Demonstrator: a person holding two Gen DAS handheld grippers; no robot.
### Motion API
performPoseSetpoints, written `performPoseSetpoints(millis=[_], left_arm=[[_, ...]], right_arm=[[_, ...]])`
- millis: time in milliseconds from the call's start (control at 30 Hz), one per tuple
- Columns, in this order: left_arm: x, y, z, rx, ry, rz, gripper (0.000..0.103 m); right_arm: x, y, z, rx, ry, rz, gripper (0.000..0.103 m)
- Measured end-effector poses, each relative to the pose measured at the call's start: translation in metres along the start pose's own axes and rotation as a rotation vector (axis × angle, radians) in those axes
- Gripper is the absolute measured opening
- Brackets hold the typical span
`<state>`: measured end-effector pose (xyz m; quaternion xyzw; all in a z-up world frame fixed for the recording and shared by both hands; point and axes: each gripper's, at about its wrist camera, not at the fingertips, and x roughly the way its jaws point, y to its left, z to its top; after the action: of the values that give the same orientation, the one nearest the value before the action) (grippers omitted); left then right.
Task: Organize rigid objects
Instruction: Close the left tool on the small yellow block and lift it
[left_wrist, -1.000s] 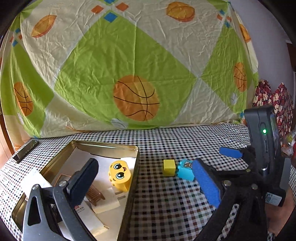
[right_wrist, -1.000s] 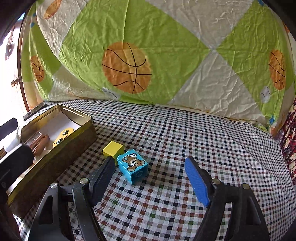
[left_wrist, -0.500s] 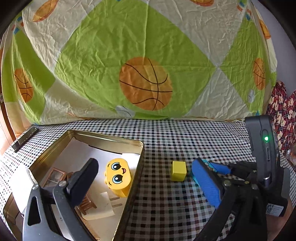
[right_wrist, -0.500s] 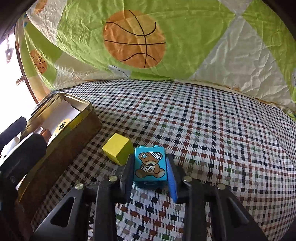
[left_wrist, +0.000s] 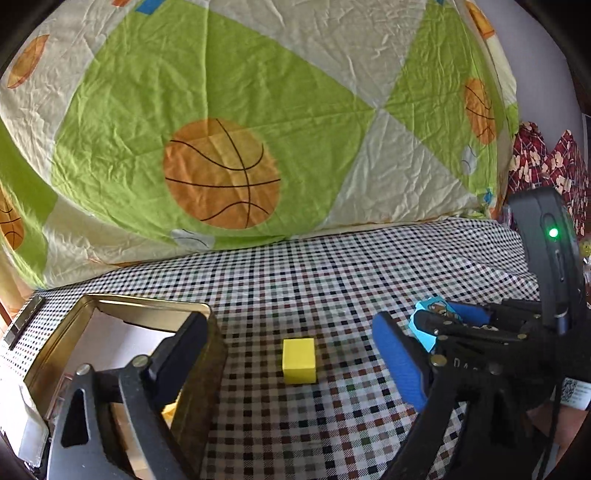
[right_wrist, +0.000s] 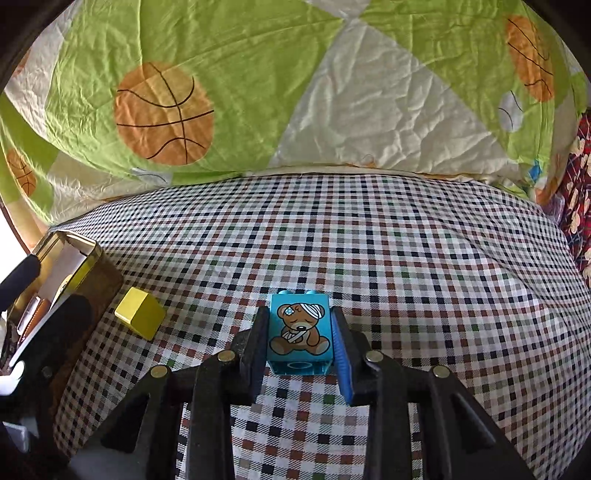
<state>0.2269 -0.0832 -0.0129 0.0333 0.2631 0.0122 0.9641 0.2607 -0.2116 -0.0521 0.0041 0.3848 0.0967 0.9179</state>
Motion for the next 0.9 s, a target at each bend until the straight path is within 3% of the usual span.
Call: performPoseSetpoints(millis=[133, 267, 500, 533, 567, 600, 900], left_arm=[[0.023, -0.012, 0.001, 0.054, 0.053, -0.028, 0.073], [0.045, -0.008, 0.003, 0.014, 0.144, -0.084, 0.059], [0.068, -0.006, -0.002, -0.008, 0.268, -0.143, 0.055], [0.07, -0.007, -0.002, -0.009, 0.279, -0.15, 0.049], [0.071, -0.007, -0.003, -0.009, 0.289, -0.151, 0.031], [0.073, -0.007, -0.004, -0.008, 0.302, -0.155, 0.023], [0.061, -0.004, -0.003, -0.012, 0.242, -0.136, 0.023]], right_arm=[[0.001, -0.006, 0.001, 0.035, -0.005, 0.005, 0.034], [-0.001, -0.005, 0.0, 0.033, -0.007, 0.006, 0.034], [-0.004, -0.001, 0.0, 0.016, -0.008, 0.002, 0.034], [-0.005, -0.001, 0.0, 0.015, -0.008, 0.004, 0.034], [-0.005, -0.001, 0.0, 0.014, -0.009, 0.006, 0.034], [-0.006, -0.001, 0.0, 0.013, -0.011, 0.007, 0.034], [-0.017, 0.002, -0.005, -0.006, -0.053, 0.012, 0.034]])
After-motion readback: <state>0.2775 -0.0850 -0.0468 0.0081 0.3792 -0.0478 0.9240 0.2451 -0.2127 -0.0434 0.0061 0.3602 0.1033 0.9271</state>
